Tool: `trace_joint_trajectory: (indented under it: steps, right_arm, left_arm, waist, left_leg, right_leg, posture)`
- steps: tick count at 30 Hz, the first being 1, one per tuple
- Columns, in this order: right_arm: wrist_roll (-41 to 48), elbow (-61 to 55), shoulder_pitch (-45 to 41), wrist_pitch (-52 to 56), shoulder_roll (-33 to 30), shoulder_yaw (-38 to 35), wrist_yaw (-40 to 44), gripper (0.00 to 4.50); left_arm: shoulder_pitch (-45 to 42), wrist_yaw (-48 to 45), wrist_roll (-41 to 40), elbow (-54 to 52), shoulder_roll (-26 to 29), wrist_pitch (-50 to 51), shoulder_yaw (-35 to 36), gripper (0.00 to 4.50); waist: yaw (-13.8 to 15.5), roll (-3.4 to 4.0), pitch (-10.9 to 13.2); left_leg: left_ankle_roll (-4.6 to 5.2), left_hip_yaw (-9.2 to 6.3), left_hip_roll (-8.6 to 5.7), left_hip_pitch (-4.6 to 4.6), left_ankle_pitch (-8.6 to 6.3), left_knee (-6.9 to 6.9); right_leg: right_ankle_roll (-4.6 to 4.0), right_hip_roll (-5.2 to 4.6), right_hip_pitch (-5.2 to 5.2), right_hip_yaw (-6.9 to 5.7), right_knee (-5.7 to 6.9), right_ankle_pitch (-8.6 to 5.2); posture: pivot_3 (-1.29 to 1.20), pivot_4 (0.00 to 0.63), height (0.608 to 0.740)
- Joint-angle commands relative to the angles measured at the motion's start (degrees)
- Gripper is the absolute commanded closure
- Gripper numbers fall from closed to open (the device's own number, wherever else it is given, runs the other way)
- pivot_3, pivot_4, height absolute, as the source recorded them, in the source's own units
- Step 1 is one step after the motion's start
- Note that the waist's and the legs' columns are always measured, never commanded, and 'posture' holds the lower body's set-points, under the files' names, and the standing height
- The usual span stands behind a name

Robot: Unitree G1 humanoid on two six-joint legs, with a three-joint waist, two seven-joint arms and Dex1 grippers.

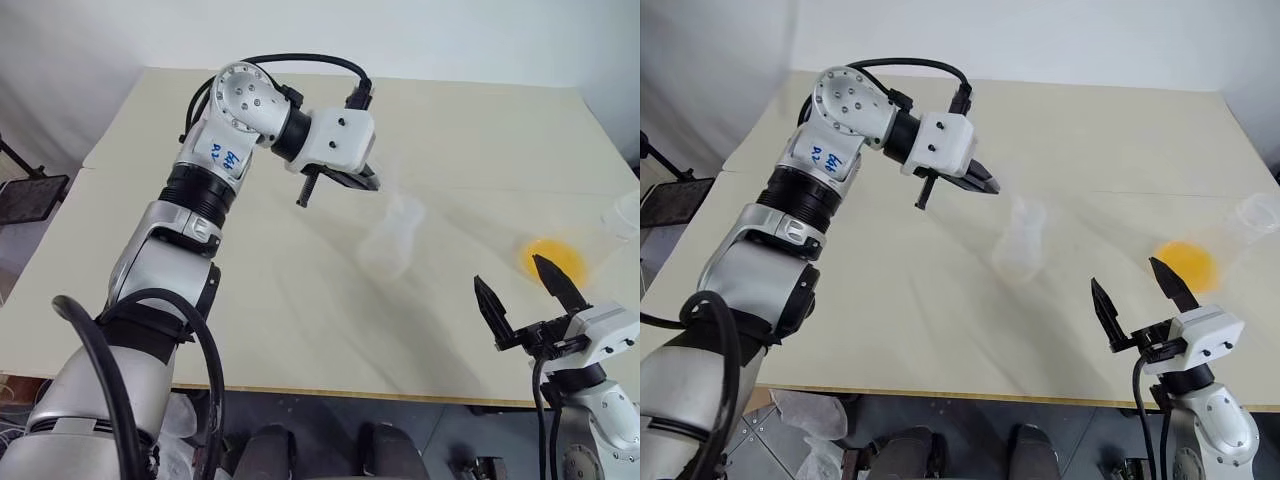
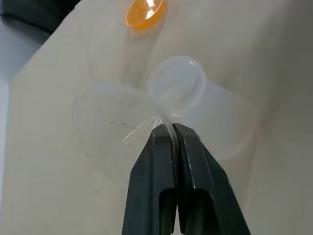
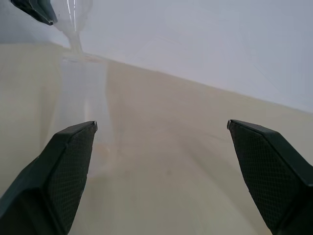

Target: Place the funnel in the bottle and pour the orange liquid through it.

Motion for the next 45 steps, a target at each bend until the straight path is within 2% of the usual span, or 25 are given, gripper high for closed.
trace_joint_trajectory:
  steps: [1,3,6,17,18,21,25,28,34,39,42,45]
  right_arm:
    - [0.18,-2.59,0.52,-1.32,0.32,-0.09,-0.81,0.00]
    - [0.11,-2.53,0.54,-1.29,0.21,0.20,-0.95,0.00]
    - [0.07,-2.61,0.55,-1.00,0.11,0.44,-1.16,0.00]
    - [0.14,-2.04,0.49,-0.32,-0.97,-0.07,-1.33,0.00]
    - [0.07,-2.24,0.43,-0.26,-1.11,-0.39,-1.62,0.00]
    - [0.50,-2.82,0.25,0.04,-1.38,-1.87,-2.68,0.00]
    - [4.12,-3.28,1.72,1.13,-2.33,-8.06,-4.18,0.00]
    - [6.11,-2.42,3.24,1.53,-2.23,-11.35,-4.36,0.00]
    - [10.13,2.44,6.99,2.90,-3.53,-19.50,-3.72,0.00]
    - [12.03,2.48,8.11,9.62,-6.15,-19.47,-4.32,0.00]
    - [12.27,3.80,3.90,14.49,-8.87,-20.44,-8.60,0.00]
    - [12.80,6.40,-0.75,18.14,-12.82,-20.78,-8.87,0.00]
  left_arm:
    - [-1.74,-2.17,-0.55,-1.21,-1.75,0.44,0.29,4.49]
    - [-2.14,-2.53,-0.42,-0.97,-2.49,0.93,0.43,4.49]
    - [-2.52,-1.70,-0.13,-0.64,-3.54,1.46,0.81,3.79]
    - [0.83,-2.50,-4.38,-2.95,-4.74,9.13,4.98,0.26]
    - [1.88,-2.99,-5.44,-4.01,-4.43,10.48,5.80,0.04]
    - [6.33,-4.28,-9.60,-9.06,-2.91,15.71,8.75,0.04]
    - [20.58,-2.97,-17.10,-21.87,4.17,23.69,16.21,0.04]
    - [28.49,-3.20,-24.31,-29.01,6.30,26.94,21.36,0.04]
    - [44.56,6.62,-25.90,-38.72,8.86,33.52,25.20,0.04]
    - [51.56,11.33,-27.69,-46.53,8.95,36.36,25.86,0.04]
    - [53.69,13.88,-28.71,-49.44,8.33,36.56,26.12,0.04]
    - [55.13,16.07,-29.30,-51.89,7.89,37.19,25.84,0.04]
  waist:
    - [0.03,0.00,0.00]
    - [-0.04,0.00,0.00]
    - [-0.05,0.00,0.00]
    - [-0.10,0.01,-0.01]
    - [-0.12,0.01,-0.01]
    - [-0.27,0.01,-0.01]
    - [-1.58,0.15,-0.07]
    - [-1.69,0.17,-0.08]
    - [-1.05,0.26,-0.14]
    - [-1.34,0.26,-0.14]
    - [-1.51,0.35,-0.20]
    - [-1.64,0.43,-0.24]
  left_leg:
    - [0.00,0.00,0.00,-0.01,0.00,0.01]
    - [0.01,0.00,0.00,-0.01,0.00,0.00]
    - [0.01,0.00,0.01,-0.01,0.00,0.00]
    - [0.01,0.00,0.01,0.02,0.00,0.01]
    - [0.01,0.00,0.01,0.03,0.00,0.01]
    - [0.01,-0.02,0.03,0.04,0.00,0.03]
    - [0.01,-0.09,0.07,0.12,0.00,0.03]
    - [0.00,-0.36,0.12,0.17,0.00,0.02]
    - [0.06,-0.77,-0.03,0.18,-0.03,0.31]
    - [0.06,-0.74,-0.01,0.17,-0.03,0.23]
    - [0.05,-0.66,0.01,0.25,-0.03,0.23]
    - [0.05,-0.53,0.03,0.30,-0.03,0.20]
  right_leg:
    - [0.00,0.00,0.00,0.00,0.00,0.00]
    - [0.00,0.00,0.00,0.00,0.00,0.00]
    - [0.00,0.00,0.00,0.00,0.00,0.00]
    - [0.00,0.00,0.00,0.01,0.05,0.00]
    - [0.00,0.00,-0.01,0.01,0.06,0.00]
    - [0.00,0.00,-0.01,0.02,0.10,0.00]
    - [0.00,-0.01,-0.02,0.07,0.21,0.00]
    - [0.00,0.01,-0.02,0.08,0.28,0.00]
    - [0.00,-0.05,0.26,0.27,0.25,0.00]
    - [0.00,-0.02,0.23,0.36,0.23,0.00]
    - [0.00,-0.01,0.24,0.44,0.24,0.00]
    - [0.00,0.02,0.20,0.55,0.25,0.00]
  posture:
    - [0.00,0.150,0.740]
    - [0.00,0.150,0.740]
    - [0.00,0.150,0.740]
    - [0.00,0.150,0.740]
    - [0.00,0.150,0.740]
    - [0.00,0.150,0.740]
    - [0.00,0.150,0.740]
    - [0.00,0.150,0.740]
    - [0.00,0.150,0.740]
    - [0.00,0.150,0.740]
    - [0.00,0.150,0.740]
    - [0.00,0.150,0.740]
